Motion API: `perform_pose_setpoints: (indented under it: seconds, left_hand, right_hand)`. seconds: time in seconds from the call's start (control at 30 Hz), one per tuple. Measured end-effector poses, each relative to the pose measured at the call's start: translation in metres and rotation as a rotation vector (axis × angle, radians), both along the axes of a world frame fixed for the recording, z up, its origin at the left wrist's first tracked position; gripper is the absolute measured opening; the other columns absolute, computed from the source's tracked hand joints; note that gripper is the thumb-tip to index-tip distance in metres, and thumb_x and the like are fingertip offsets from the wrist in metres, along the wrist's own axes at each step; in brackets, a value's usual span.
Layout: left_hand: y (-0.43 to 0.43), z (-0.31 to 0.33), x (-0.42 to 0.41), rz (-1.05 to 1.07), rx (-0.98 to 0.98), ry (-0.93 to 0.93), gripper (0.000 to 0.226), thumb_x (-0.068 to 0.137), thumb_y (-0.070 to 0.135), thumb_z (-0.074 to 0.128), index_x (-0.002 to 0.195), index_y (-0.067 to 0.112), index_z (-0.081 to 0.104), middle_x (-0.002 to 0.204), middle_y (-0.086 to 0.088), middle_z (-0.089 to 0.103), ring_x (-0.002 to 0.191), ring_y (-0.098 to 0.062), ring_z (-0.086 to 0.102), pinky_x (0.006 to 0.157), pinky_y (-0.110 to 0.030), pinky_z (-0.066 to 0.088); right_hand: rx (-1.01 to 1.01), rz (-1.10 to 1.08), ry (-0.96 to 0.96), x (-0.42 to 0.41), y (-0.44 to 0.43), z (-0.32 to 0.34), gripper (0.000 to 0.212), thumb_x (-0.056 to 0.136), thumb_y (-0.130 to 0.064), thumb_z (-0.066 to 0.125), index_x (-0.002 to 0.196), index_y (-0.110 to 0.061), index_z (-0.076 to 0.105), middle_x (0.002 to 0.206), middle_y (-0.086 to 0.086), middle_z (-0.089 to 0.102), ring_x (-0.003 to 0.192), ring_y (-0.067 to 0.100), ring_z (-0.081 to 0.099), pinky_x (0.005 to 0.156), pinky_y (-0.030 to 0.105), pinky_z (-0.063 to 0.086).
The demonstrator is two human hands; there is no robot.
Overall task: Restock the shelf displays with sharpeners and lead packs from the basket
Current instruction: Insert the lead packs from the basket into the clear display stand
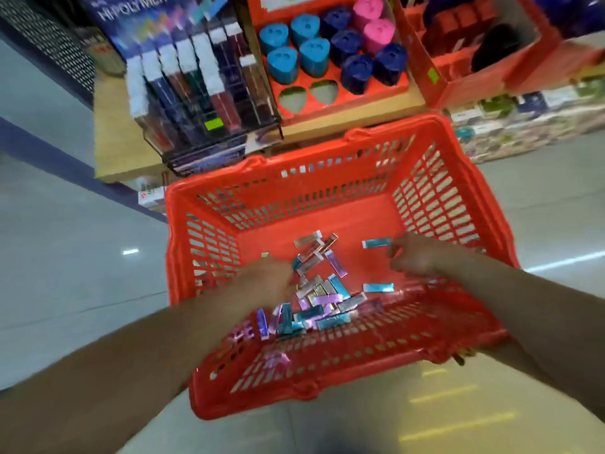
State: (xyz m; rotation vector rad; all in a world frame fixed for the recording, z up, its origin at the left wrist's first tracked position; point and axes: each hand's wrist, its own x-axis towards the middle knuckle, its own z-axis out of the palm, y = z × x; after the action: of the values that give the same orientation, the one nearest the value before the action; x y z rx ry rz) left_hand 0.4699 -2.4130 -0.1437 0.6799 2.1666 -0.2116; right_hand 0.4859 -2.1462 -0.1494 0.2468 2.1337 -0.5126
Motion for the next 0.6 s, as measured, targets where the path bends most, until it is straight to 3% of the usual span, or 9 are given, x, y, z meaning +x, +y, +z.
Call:
perform_pose_setpoints:
  seconds: [0.07,0.1,0.17,0.27,0.33,0.4,0.5,0.6]
  left_hand:
    - [-0.003,-0.037,0.019,-0.051,0.024,-0.01,0.039,0.089,0.033,0.059,0.125,0.019,0.054,0.119,-0.01,0.06,0.11,-0.03,0.058,0.083,-0.038,0.051]
    - [-0.003,-0.053,0.027,-0.095,0.054,-0.016,0.051,0.088,0.031,0.06,0.136,0.021,0.044,0.127,-0.009,0.053,0.116,-0.03,0.053,0.088,-0.04,0.05]
    - [0.0,-0.075,0.037,-0.19,0.121,0.004,0.067,0.085,0.036,0.062,0.143,0.023,0.032,0.141,-0.009,0.037,0.127,-0.031,0.039,0.095,-0.046,0.047]
    - [0.006,-0.092,0.046,-0.23,0.17,0.086,0.063,0.088,0.038,0.053,0.143,0.027,0.026,0.15,-0.01,0.022,0.137,-0.031,0.024,0.098,-0.051,0.037]
    - [0.007,-0.1,0.05,-0.202,0.226,0.204,0.052,0.093,0.041,0.034,0.143,0.031,0.025,0.152,-0.008,0.024,0.139,-0.03,0.023,0.097,-0.053,0.034]
    - [0.009,-0.106,0.052,-0.157,0.242,0.23,0.057,0.091,0.039,0.047,0.143,0.03,0.026,0.153,-0.006,0.024,0.14,-0.031,0.023,0.097,-0.059,0.03]
    - [0.011,-0.114,0.054,-0.113,0.184,0.181,0.09,0.068,0.046,0.075,0.141,0.029,0.027,0.154,-0.006,0.021,0.137,-0.033,0.025,0.096,-0.062,0.03]
    - [0.007,-0.116,0.048,-0.038,0.246,0.229,0.079,0.074,0.054,0.066,0.141,0.033,0.028,0.154,-0.005,0.021,0.139,-0.031,0.022,0.101,-0.054,0.03]
  right_hand:
    - [0.028,0.086,-0.083,0.016,0.0,-0.024,0.033,0.091,-0.014,0.057,0.121,-0.001,0.063,0.117,0.021,0.066,0.09,0.024,0.064,0.064,0.026,0.048]
    - [0.024,0.158,-0.094,0.02,-0.003,-0.035,0.039,0.091,-0.017,0.058,0.128,-0.005,0.058,0.129,0.018,0.061,0.106,0.025,0.062,0.079,0.028,0.05]
    - [-0.047,0.234,-0.079,0.027,-0.011,-0.052,0.049,0.088,-0.019,0.064,0.135,-0.009,0.052,0.139,0.012,0.055,0.124,0.027,0.054,0.1,0.032,0.043]
    - [-0.093,0.346,0.009,0.034,-0.027,-0.072,0.074,0.08,-0.034,0.076,0.143,-0.013,0.043,0.145,0.011,0.045,0.131,0.029,0.045,0.106,0.031,0.038]
    - [-0.05,0.467,0.084,0.04,-0.039,-0.082,0.088,0.078,-0.045,0.074,0.15,-0.022,0.03,0.152,0.013,0.03,0.138,0.033,0.033,0.11,0.042,0.035]
    - [0.032,0.58,0.175,0.043,-0.051,-0.085,0.091,0.078,-0.05,0.07,0.15,-0.024,0.021,0.154,0.013,0.022,0.14,0.033,0.028,0.104,0.048,0.038]
    - [0.084,0.673,0.268,0.043,-0.063,-0.089,0.094,0.077,-0.055,0.068,0.149,-0.017,0.02,0.152,0.012,0.025,0.138,0.028,0.029,0.103,0.046,0.04]
    - [0.082,0.693,0.284,0.043,-0.065,-0.093,0.101,0.079,-0.055,0.068,0.151,-0.012,0.011,0.151,0.011,0.025,0.137,0.028,0.03,0.106,0.046,0.04]
